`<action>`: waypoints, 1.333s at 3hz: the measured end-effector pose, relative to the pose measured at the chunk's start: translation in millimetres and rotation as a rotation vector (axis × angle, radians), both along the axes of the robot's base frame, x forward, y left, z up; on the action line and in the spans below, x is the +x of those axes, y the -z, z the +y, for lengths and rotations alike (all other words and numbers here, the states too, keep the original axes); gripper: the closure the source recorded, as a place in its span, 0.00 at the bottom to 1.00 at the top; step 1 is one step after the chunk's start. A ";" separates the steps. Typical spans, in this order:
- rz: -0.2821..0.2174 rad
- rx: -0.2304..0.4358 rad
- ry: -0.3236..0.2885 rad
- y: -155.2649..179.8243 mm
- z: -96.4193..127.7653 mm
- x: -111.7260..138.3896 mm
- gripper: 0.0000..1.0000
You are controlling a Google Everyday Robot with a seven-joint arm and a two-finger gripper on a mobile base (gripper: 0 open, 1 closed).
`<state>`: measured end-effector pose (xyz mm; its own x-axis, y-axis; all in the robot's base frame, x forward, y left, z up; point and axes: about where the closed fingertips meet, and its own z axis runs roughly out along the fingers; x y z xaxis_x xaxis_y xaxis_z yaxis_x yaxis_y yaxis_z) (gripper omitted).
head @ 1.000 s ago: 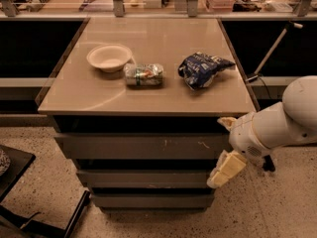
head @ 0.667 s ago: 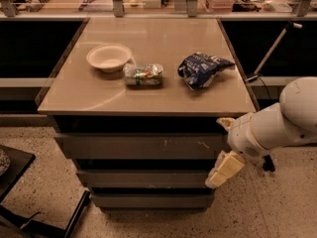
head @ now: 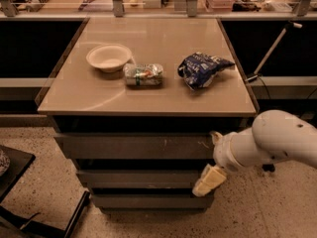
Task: Open top drawer
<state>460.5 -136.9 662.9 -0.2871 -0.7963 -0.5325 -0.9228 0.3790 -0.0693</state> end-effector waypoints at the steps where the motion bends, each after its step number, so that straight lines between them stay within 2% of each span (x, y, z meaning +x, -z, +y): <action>1: 0.000 0.000 0.000 -1.0 -0.2 -0.7 0.00; 2: -0.061 0.024 -0.003 -43.9 -3.4 4.6 0.00; 3: -0.163 0.042 0.005 -87.8 -1.0 24.3 0.00; 4: -0.163 0.042 0.005 -85.8 -1.5 22.4 0.00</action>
Offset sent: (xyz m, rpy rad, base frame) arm 0.0124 -0.0112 0.1084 0.0631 -0.1487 0.0013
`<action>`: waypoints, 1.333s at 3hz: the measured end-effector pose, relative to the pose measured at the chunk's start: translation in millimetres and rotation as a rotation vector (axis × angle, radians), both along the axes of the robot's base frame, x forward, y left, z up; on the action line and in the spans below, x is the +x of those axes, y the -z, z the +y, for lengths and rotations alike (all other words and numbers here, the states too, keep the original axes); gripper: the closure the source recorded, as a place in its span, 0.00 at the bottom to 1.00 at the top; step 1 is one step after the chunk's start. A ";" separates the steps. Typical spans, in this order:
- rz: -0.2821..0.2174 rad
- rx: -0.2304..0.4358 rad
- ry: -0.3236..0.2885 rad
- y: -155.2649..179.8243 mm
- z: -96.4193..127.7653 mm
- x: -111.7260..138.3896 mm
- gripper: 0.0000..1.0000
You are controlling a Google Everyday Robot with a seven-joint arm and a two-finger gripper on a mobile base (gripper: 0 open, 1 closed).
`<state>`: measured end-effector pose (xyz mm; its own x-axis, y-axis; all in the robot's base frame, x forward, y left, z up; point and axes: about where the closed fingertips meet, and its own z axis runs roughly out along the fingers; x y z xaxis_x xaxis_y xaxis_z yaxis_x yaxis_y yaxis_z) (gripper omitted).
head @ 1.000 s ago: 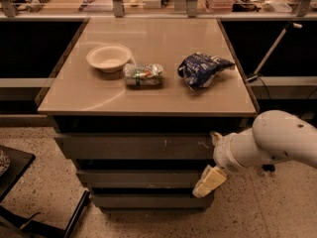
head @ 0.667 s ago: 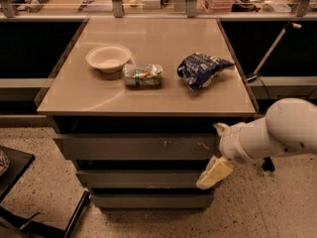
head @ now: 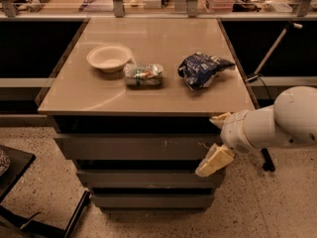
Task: Open top drawer
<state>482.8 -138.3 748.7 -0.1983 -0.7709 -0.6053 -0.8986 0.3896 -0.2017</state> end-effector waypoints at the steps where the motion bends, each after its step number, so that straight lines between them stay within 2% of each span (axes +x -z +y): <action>1: -0.007 -0.031 0.016 21.9 8.1 -7.8 0.00; 2: -0.023 -0.121 0.008 67.1 34.3 -20.3 0.00; 3: -0.073 -0.208 0.009 107.2 37.1 -14.6 0.00; 4: -0.081 -0.212 0.011 109.0 36.3 -13.5 0.00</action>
Offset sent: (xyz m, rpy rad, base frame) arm -0.0036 0.0540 -0.1378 -0.1987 -0.1640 -0.2018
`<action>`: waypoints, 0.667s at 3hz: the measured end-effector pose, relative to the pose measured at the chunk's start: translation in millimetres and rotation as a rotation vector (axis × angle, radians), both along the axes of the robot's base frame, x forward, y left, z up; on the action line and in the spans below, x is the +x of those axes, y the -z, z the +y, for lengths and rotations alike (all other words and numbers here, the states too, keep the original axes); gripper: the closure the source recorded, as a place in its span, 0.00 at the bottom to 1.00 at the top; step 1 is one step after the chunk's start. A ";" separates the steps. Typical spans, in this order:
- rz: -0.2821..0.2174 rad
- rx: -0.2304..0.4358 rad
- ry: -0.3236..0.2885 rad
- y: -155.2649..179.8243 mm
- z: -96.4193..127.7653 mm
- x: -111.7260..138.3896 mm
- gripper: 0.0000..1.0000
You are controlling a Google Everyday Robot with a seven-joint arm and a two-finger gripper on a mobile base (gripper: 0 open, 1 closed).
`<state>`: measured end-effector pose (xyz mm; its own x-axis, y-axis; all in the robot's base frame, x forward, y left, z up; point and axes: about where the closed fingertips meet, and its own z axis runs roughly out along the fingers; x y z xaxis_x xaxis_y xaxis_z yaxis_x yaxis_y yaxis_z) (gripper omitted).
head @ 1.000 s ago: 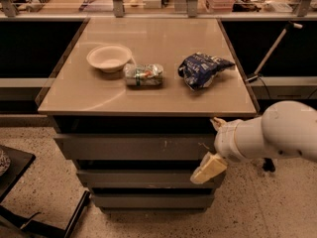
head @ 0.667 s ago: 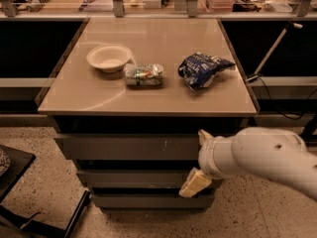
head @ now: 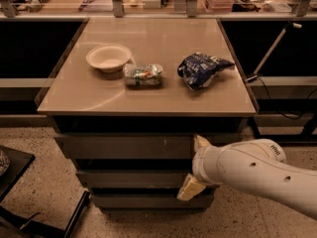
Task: Open top drawer
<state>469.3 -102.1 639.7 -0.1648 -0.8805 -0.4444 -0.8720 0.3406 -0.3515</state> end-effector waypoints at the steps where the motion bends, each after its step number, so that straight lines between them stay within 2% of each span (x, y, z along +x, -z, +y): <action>1: -0.042 0.037 0.037 -12.6 -4.5 10.6 0.00; 2: -0.120 0.090 0.101 -33.1 -14.8 26.7 0.00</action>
Offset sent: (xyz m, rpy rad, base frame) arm 0.0453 -0.0344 0.0581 0.1644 -0.2232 -0.1849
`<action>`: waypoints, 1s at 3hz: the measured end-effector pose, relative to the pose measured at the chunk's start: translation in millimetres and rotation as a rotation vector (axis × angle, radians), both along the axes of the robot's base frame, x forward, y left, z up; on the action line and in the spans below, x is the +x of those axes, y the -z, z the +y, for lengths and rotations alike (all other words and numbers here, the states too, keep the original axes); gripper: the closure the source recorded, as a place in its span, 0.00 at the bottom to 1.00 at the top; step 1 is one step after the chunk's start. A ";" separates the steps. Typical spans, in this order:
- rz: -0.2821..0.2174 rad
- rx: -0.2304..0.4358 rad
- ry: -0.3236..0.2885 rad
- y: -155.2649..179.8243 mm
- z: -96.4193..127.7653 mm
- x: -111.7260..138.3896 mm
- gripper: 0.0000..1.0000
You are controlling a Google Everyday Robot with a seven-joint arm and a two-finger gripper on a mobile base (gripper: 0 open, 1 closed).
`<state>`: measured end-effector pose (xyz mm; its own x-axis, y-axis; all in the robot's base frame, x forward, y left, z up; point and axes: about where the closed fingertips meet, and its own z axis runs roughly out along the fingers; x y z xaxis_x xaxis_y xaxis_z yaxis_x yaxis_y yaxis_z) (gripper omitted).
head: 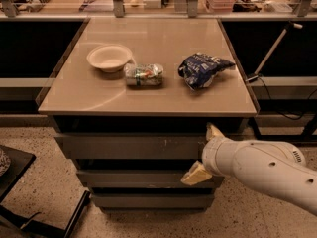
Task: Open top drawer
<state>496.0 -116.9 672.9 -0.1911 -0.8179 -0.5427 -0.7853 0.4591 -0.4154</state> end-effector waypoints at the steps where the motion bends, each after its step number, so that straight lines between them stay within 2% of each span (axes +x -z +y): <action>1: -0.010 0.003 0.005 -2.1 -1.1 1.5 0.00; 3: 0.092 -0.055 -0.065 54.3 13.9 8.4 0.00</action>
Offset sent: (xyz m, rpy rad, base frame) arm 0.0095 0.0236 -0.0787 -0.0619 0.1464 0.0747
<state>504.5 -103.0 618.6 -0.1834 -0.8582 -0.4794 -0.8486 0.3844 -0.3634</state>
